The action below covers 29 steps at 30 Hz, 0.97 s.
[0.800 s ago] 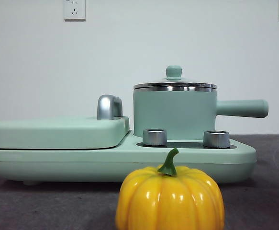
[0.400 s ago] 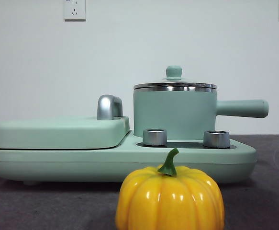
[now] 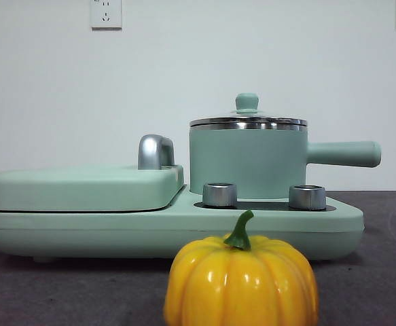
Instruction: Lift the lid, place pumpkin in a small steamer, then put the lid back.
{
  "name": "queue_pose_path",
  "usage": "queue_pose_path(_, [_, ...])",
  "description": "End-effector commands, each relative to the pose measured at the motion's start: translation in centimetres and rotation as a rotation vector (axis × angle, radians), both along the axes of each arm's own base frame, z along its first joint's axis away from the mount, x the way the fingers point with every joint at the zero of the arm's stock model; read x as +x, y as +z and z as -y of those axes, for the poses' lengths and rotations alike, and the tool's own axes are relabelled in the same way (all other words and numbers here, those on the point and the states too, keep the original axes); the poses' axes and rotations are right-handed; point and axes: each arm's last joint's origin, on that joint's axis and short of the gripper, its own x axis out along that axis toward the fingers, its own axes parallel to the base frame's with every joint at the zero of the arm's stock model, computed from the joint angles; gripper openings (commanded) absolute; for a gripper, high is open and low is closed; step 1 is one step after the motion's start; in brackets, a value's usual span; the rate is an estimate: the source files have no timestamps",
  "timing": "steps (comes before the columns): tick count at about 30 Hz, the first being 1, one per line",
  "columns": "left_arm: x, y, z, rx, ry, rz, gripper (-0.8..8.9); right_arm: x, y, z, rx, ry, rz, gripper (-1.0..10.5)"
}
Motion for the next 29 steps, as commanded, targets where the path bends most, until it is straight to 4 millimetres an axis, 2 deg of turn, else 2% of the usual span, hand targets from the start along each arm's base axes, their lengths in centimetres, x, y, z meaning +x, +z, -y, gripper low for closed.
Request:
queue_pose_path(1, [-0.3,2.0,0.2,0.056,-0.059,0.055,0.19,-0.1,1.4,-0.1,-0.061,0.066,0.037,0.1])
queue_pose_path(6, [-0.7,3.8,0.3,0.081,-0.105,0.097,0.68,-0.2,2.5,-0.2,-0.055,0.126,0.044,0.1])
queue_pose_path(10, [-0.8,3.9,0.3,0.081,-0.104,0.101,2.46,-0.3,2.4,-0.2,-0.054,0.126,0.028,0.3])
queue_pose_path(13, [-0.8,3.9,0.3,0.078,-0.104,0.103,3.69,-0.3,2.3,-0.2,-0.053,0.125,0.015,2.1])
queue_pose_path(15, [-0.7,3.9,0.3,0.079,-0.104,0.1,4.4,-0.3,2.3,-0.2,-0.053,0.125,0.015,3.7])
queue_pose_path(17, [-0.5,3.9,0.3,0.079,-0.104,0.1,4.7,-0.3,2.3,-0.2,-0.053,0.125,0.015,5.0])
queue_pose_path(18, [-0.4,4.0,0.4,0.078,-0.104,0.101,4.7,-0.3,2.3,-0.2,-0.053,0.125,0.015,5.2])
queue_pose_path(25, [2.1,4.7,1.2,0.077,-0.14,0.07,4.69,-0.3,2.3,-0.2,-0.053,0.125,0.015,5.3])
queue_pose_path(29, [5.0,5.5,2.5,0.09,-0.192,0.008,4.69,-0.3,2.3,-0.2,-0.053,0.126,0.015,5.3])
